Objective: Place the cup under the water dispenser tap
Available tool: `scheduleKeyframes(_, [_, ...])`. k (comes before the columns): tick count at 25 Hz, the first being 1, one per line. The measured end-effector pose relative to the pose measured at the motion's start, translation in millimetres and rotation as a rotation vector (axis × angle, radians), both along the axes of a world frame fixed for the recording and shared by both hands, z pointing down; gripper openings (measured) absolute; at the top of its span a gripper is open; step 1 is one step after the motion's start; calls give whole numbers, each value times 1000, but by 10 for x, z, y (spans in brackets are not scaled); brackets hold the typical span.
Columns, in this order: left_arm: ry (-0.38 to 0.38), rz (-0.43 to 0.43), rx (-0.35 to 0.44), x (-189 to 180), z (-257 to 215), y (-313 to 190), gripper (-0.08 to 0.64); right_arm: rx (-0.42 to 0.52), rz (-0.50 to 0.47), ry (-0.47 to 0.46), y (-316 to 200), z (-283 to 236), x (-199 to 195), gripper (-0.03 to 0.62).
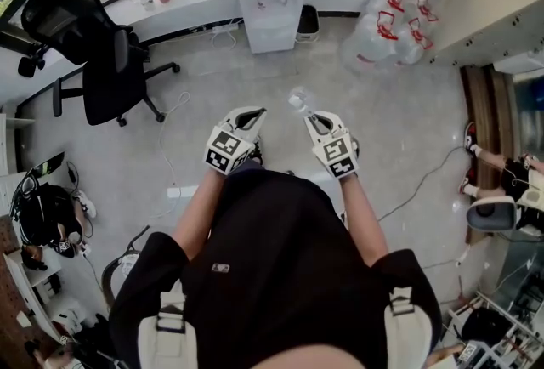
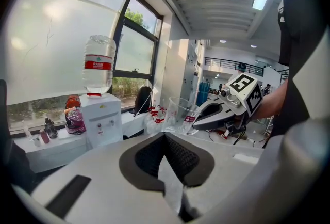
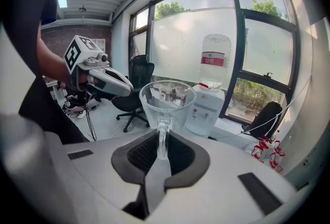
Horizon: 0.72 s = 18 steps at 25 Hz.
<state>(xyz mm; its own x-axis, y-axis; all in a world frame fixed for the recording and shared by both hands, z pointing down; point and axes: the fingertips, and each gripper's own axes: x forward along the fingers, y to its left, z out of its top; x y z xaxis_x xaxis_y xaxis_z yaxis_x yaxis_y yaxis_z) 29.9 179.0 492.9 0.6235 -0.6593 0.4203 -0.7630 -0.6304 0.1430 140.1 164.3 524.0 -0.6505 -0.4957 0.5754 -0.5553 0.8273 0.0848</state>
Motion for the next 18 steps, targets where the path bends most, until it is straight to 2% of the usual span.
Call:
scheduleKeyframes(14, [-11,5,-28,-580,102,-543,-2,-6,2,12,-556,94,-562,20])
scheduleKeyframes(18, [-6,13,-5,-707,64,-707,-2,0,8,27,-661,99,-698,20])
